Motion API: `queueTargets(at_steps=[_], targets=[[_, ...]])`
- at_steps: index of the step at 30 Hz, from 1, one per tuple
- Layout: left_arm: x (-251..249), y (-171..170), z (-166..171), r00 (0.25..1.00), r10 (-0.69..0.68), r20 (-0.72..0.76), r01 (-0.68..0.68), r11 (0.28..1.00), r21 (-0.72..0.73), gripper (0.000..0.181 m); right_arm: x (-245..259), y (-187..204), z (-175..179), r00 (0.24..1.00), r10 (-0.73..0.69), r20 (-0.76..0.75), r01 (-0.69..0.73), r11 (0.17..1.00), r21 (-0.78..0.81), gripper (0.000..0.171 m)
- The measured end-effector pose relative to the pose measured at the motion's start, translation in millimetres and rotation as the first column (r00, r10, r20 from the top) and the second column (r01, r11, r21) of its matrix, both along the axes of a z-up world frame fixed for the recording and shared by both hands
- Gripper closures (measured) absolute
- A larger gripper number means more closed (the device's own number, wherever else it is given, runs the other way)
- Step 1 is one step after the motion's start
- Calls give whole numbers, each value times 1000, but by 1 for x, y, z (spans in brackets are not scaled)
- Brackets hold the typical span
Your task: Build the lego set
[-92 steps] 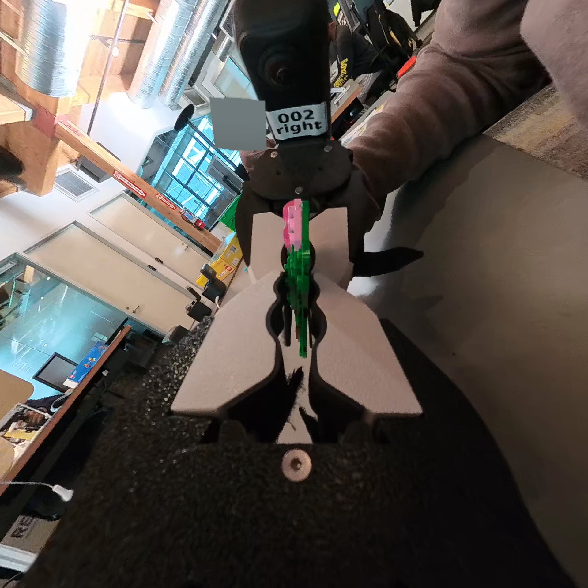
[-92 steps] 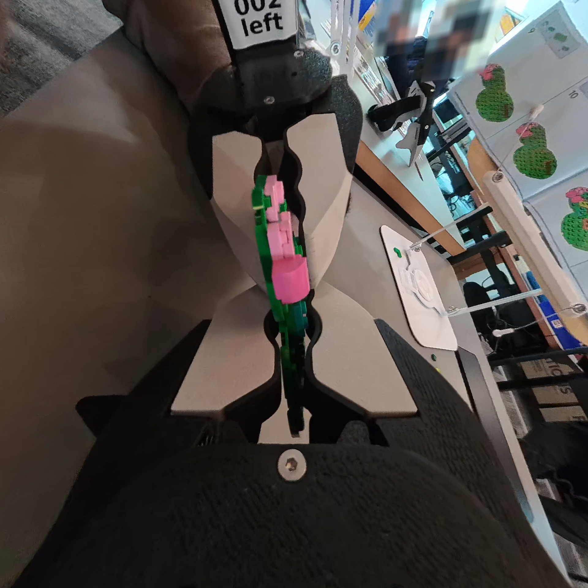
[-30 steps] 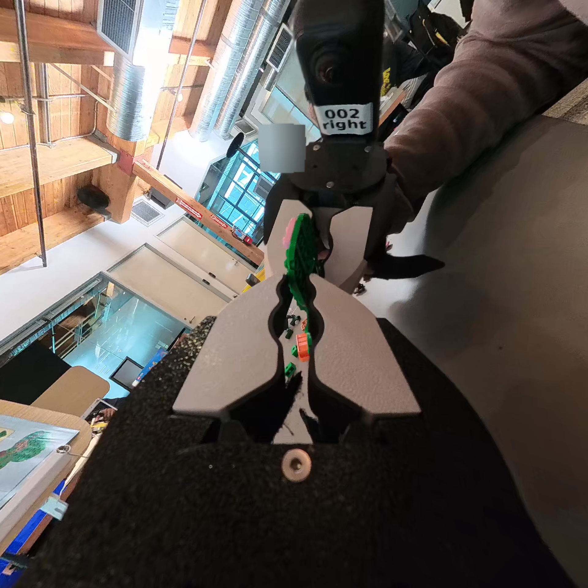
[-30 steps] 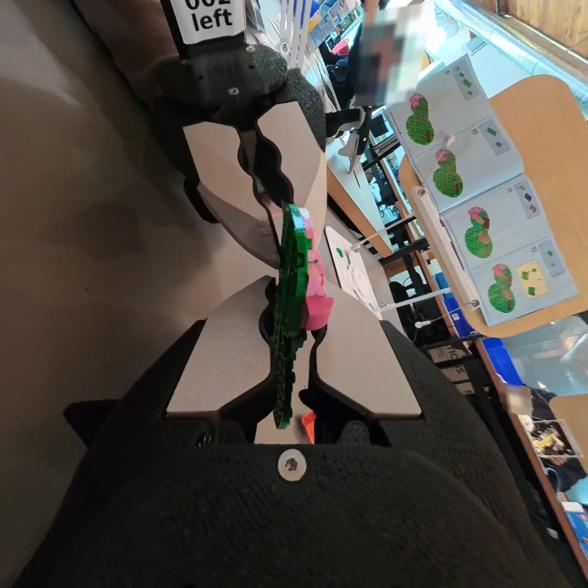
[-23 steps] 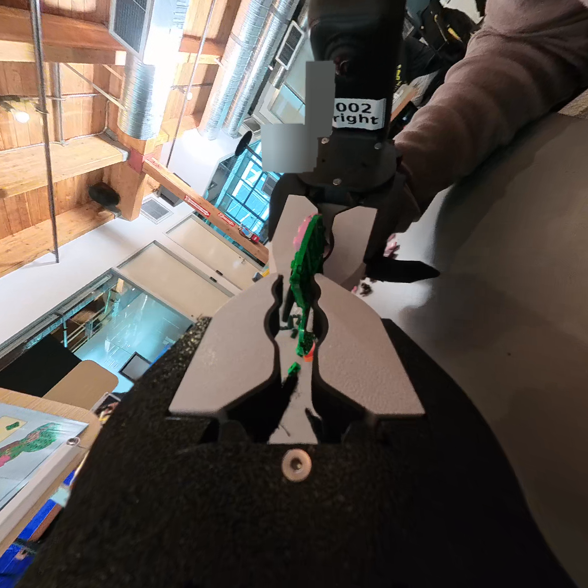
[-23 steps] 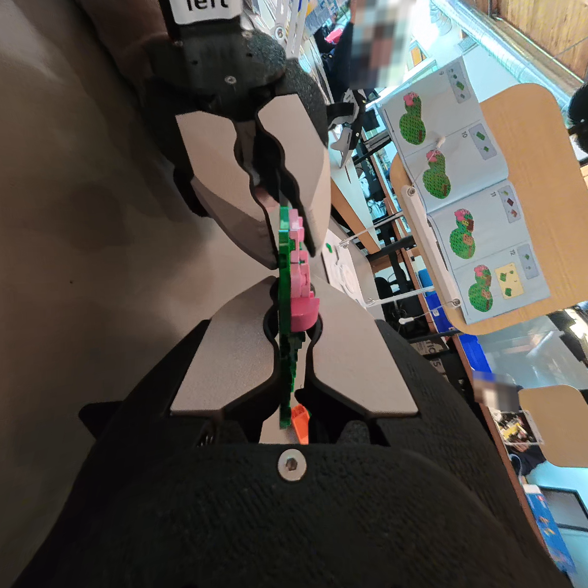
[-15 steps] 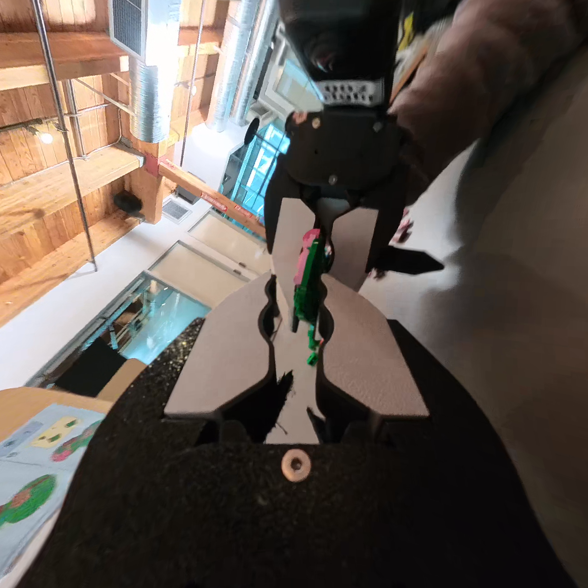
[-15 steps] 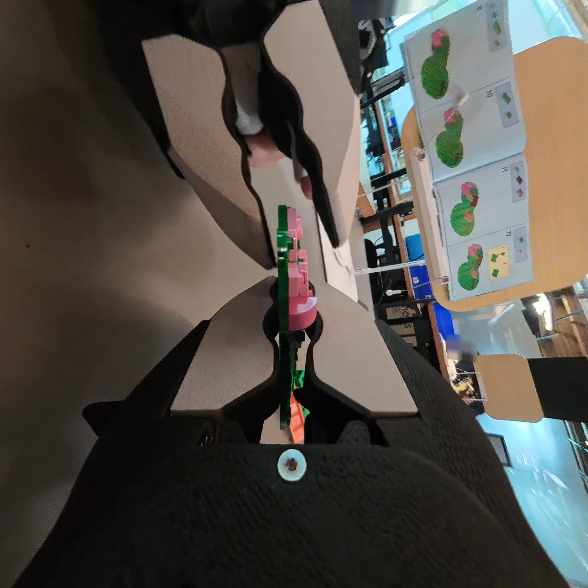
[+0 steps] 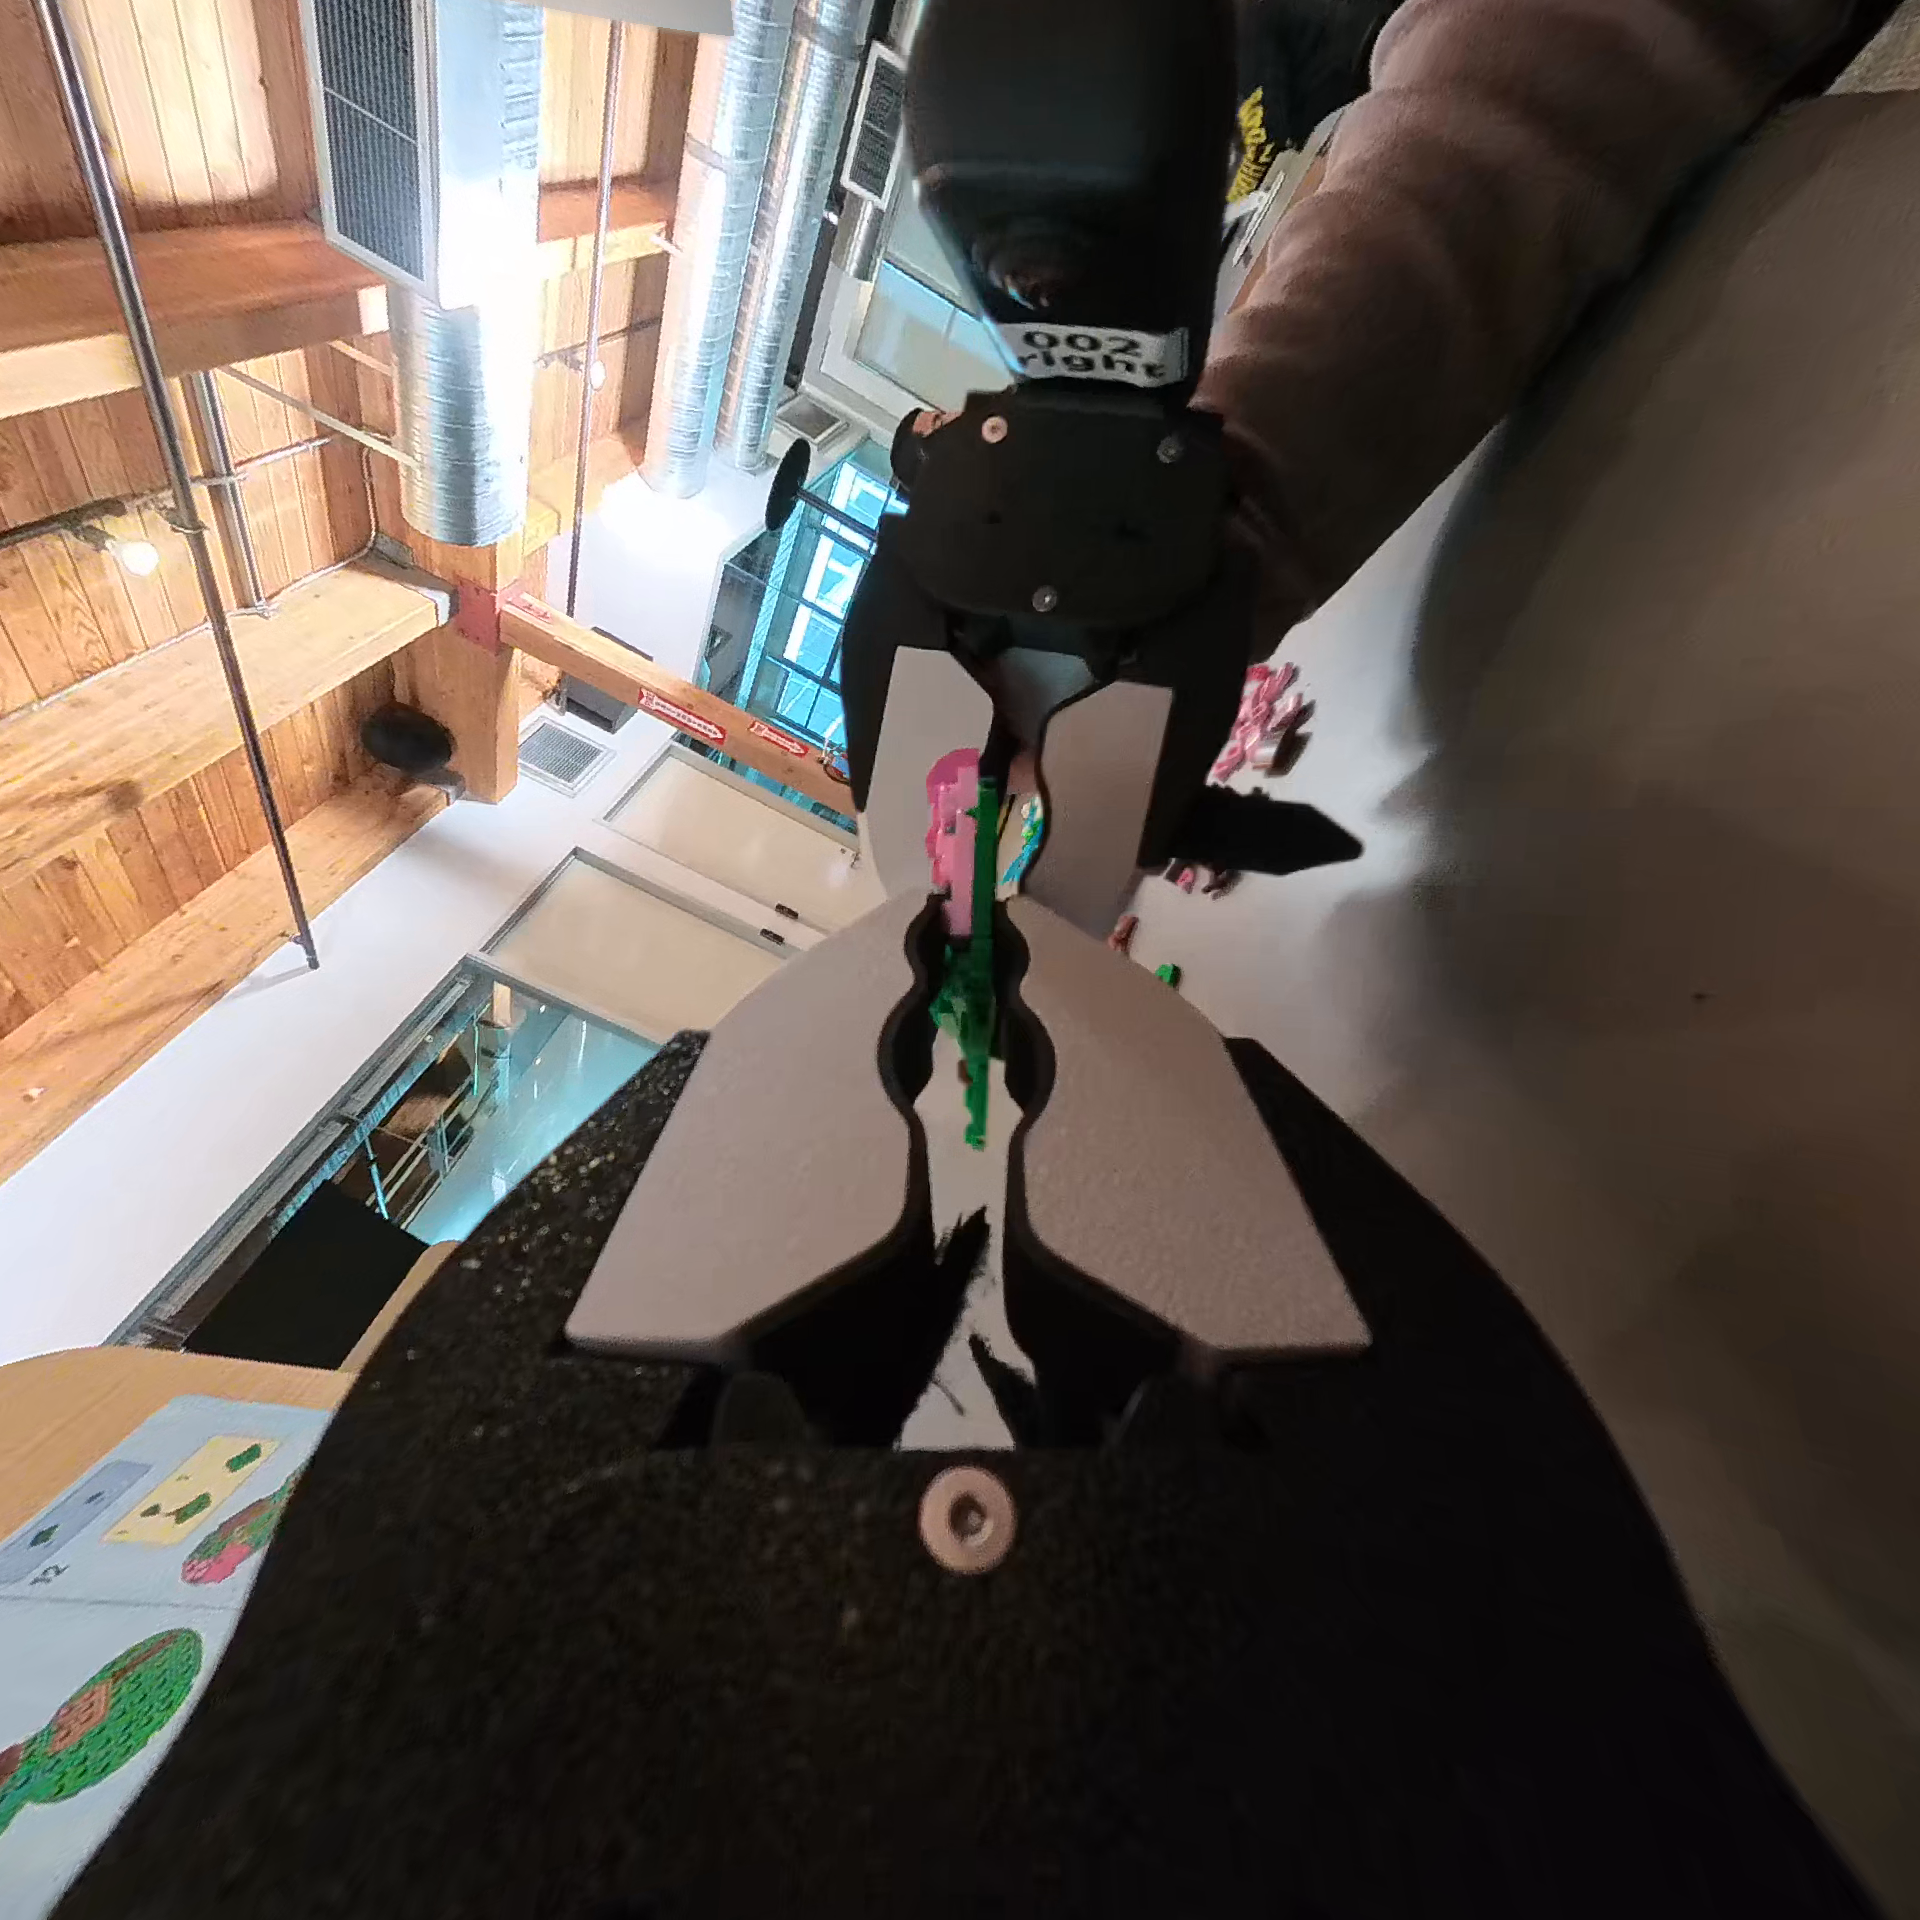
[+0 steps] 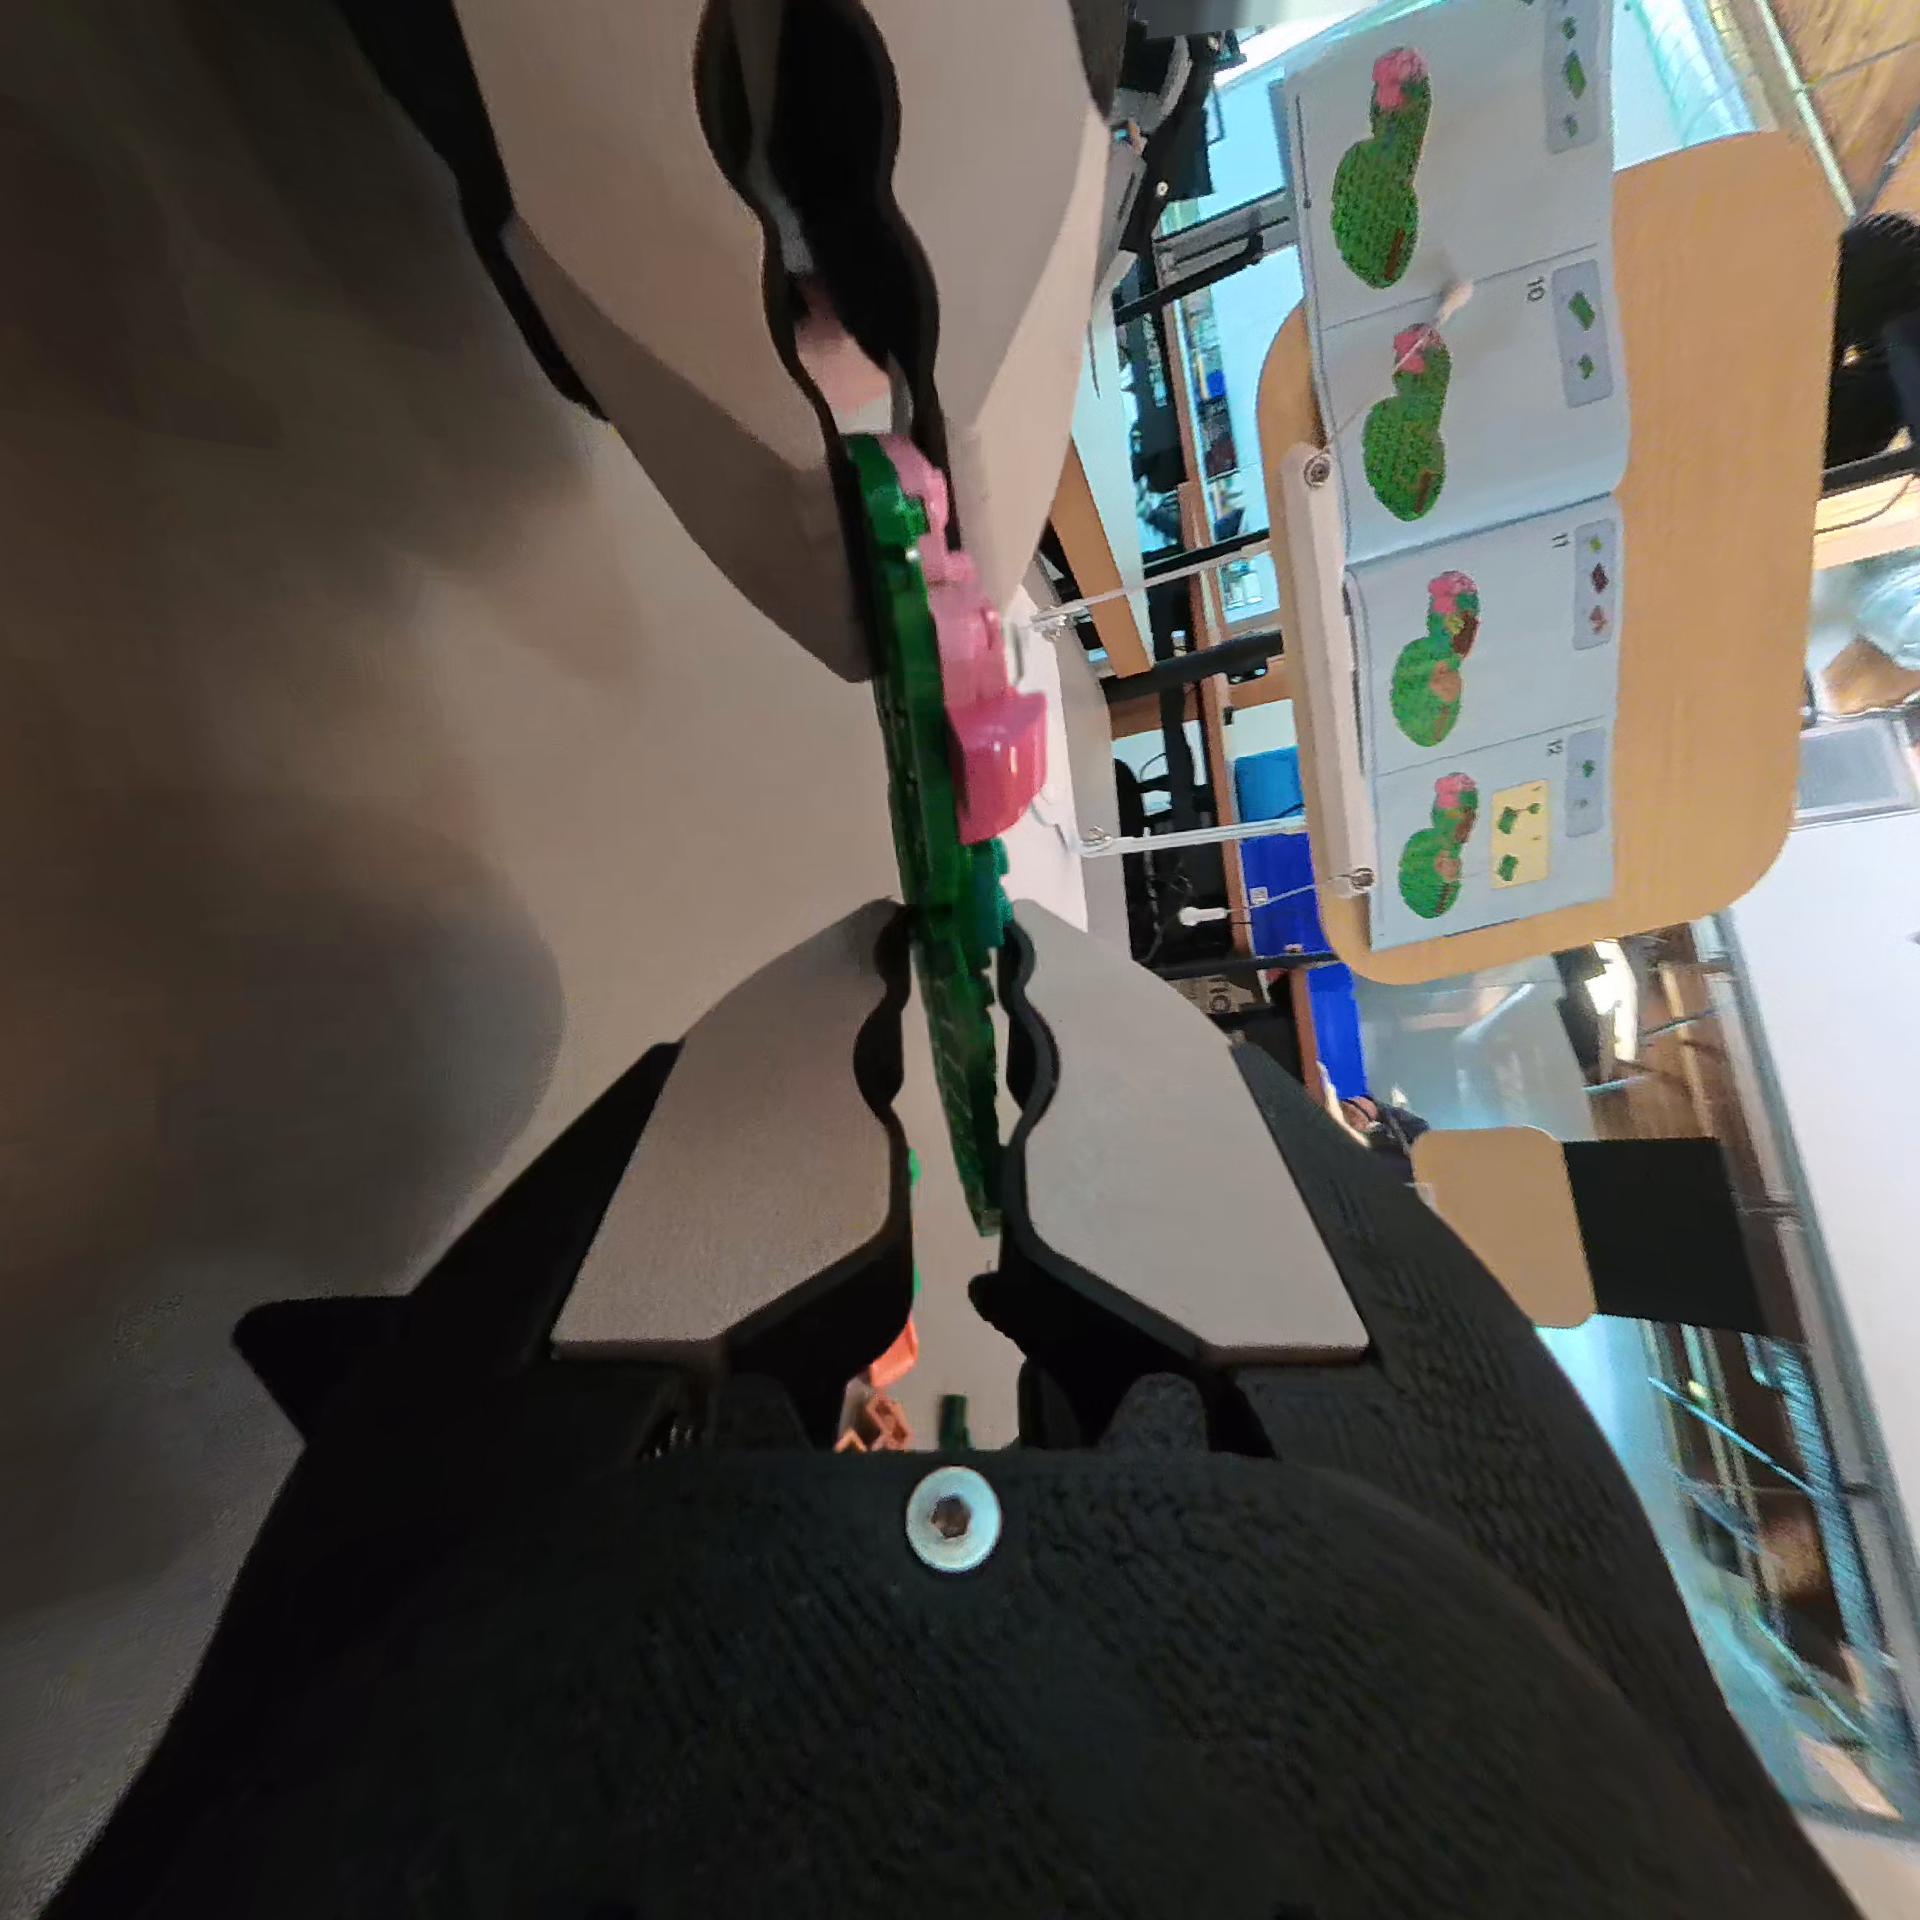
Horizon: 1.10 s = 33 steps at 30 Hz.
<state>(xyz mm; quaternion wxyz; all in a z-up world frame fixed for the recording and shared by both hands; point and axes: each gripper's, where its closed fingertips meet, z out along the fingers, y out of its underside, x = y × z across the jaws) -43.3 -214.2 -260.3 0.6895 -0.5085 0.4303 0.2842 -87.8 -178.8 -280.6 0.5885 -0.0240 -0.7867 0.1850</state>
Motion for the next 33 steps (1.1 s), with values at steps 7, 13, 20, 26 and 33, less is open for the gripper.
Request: queueTargets(at_steps=[7, 13, 20, 26, 33], targets=[[-24, 12, -1, 966, 226, -124, -218, 973, 77, 145, -14, 23, -3, 974, -196, -117, 217, 953, 212, 164], [-27, 15, -7, 834, 385, -396, -305, 919, 251, 164, -18, 30, 1, 944, -288, -163, 322, 912, 255, 164], [-34, 16, -7, 839, 399, -370, -332, 914, 234, 169, -18, 32, 2, 939, -308, -152, 337, 912, 232, 164], [-38, 17, -6, 838, 412, -359, -345, 908, 237, 168, -19, 32, 2, 936, -322, -142, 347, 912, 218, 164], [-38, 17, -9, 860, 382, -337, -340, 923, 178, 171, -19, 33, 0, 937, -324, -129, 344, 919, 194, 164]])
